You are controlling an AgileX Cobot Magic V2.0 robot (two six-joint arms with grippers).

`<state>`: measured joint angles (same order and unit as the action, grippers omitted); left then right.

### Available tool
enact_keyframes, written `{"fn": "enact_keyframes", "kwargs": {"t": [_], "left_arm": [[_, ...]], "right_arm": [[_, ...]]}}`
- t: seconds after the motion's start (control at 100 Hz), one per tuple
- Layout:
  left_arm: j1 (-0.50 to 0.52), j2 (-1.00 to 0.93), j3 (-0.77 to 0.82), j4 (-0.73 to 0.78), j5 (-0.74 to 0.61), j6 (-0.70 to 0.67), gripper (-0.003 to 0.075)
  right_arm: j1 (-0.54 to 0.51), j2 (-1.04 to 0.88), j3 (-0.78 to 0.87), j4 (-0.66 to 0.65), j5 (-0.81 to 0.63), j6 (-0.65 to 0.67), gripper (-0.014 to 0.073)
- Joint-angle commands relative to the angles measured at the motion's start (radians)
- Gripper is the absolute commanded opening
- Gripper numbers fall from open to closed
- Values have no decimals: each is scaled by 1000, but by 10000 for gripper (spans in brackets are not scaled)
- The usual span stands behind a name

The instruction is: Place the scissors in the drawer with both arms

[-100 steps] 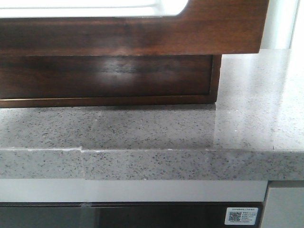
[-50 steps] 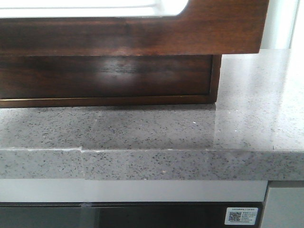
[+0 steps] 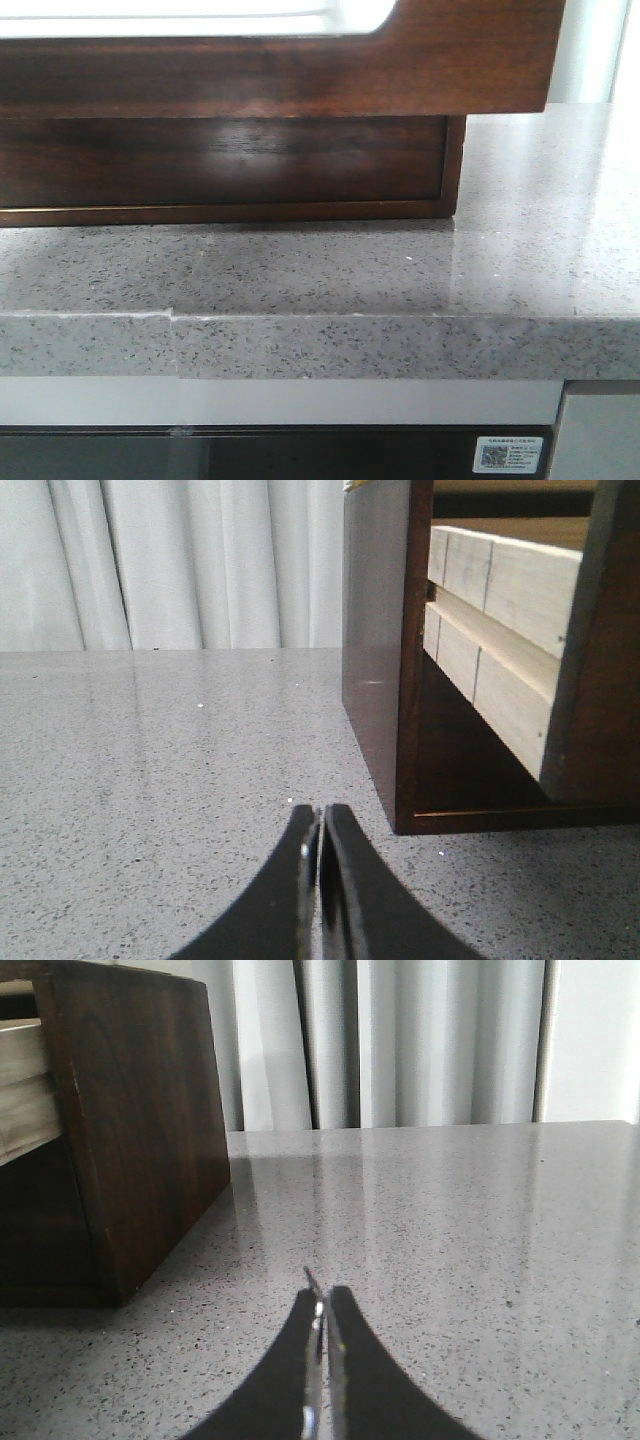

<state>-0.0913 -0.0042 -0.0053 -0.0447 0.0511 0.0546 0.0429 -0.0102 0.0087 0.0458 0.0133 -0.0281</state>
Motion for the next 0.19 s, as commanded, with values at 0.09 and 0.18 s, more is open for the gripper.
{"fn": "enact_keyframes", "kwargs": {"t": [0.09,0.18], "left_arm": [[-2,-31,36,-2,-78,-12,-20],[-2,-31,36,-2,-78,-12,-20]], "right_arm": [[-6,-22,18,-13,-71,-1,-69],[-6,-22,18,-13,-71,-1,-69]]}}
